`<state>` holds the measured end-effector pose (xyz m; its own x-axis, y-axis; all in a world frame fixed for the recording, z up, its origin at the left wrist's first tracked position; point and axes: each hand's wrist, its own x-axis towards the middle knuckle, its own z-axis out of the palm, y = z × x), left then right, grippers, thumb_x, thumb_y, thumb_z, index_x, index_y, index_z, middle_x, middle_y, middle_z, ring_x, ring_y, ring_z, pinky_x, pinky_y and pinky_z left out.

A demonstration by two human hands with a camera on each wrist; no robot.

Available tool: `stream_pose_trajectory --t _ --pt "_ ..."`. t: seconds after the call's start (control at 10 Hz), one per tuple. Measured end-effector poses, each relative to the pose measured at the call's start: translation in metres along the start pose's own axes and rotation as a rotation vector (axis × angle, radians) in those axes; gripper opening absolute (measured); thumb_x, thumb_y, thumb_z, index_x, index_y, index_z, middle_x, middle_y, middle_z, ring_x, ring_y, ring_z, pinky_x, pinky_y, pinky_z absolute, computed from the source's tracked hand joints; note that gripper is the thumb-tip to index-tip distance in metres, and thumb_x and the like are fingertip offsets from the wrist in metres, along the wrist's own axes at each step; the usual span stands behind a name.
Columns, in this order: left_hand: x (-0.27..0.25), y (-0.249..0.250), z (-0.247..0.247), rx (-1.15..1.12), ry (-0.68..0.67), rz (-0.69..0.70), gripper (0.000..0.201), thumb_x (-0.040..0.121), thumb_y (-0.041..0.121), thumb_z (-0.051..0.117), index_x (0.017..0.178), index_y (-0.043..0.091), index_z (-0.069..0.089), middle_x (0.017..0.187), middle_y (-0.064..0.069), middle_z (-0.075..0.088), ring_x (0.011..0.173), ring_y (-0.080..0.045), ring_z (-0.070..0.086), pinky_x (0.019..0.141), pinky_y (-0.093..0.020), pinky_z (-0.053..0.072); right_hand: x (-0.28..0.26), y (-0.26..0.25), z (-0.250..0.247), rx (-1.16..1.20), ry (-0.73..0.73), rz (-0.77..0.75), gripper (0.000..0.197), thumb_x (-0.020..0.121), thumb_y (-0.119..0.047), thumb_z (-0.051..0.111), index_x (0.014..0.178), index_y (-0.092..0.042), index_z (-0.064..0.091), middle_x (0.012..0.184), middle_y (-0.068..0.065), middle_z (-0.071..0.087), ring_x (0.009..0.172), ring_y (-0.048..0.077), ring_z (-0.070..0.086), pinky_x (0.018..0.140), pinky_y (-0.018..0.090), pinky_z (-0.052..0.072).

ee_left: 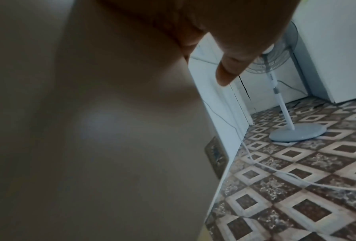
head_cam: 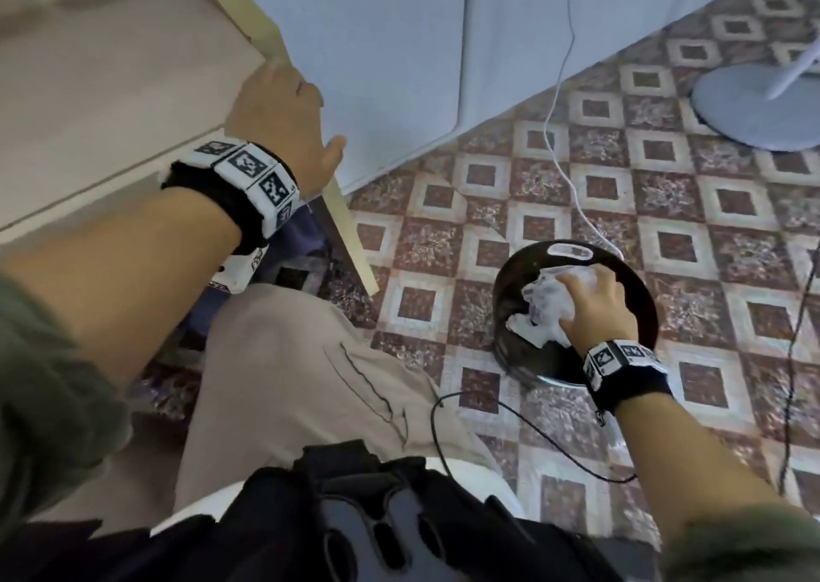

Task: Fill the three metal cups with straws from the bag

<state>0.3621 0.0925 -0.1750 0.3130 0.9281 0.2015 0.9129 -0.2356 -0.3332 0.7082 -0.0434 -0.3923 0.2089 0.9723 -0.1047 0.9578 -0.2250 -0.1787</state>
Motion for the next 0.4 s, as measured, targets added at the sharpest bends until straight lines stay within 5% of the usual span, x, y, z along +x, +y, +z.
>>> stream_pose_trajectory --t 0.2,0.3,0.4 --pt "-0.007 0.01 0.005 0.056 0.123 -0.022 0.053 0.095 0.04 0.046 0.117 -0.007 0.055 0.116 -0.03 0.055 0.116 -0.041 0.043 0.101 -0.044 0.03 0.039 0.015 0.049 0.016 -0.126 0.045 0.058 0.078 -0.003 0.068 0.129 -0.025 0.049 0.14 0.019 0.025 0.121 0.045 0.037 0.081 0.05 0.05" --pt "-0.009 0.014 0.003 0.031 0.132 -0.066 0.054 0.093 0.042 0.047 0.115 -0.007 0.055 0.117 -0.031 0.052 0.114 -0.042 0.044 0.098 -0.048 0.034 0.053 0.022 0.078 -0.017 -0.292 0.083 0.088 0.075 -0.046 0.077 0.143 -0.051 0.021 0.156 0.016 -0.004 0.137 0.046 0.021 0.101 0.055 0.038" --pt "-0.007 0.016 0.006 0.033 0.122 -0.105 0.055 0.091 0.045 0.048 0.117 -0.003 0.055 0.121 -0.029 0.051 0.118 -0.042 0.043 0.099 -0.049 0.035 0.065 0.027 0.101 -0.09 -0.531 0.101 0.101 0.073 -0.077 0.058 0.142 -0.056 -0.014 0.158 0.008 -0.027 0.145 0.046 0.0 0.114 0.058 0.019"
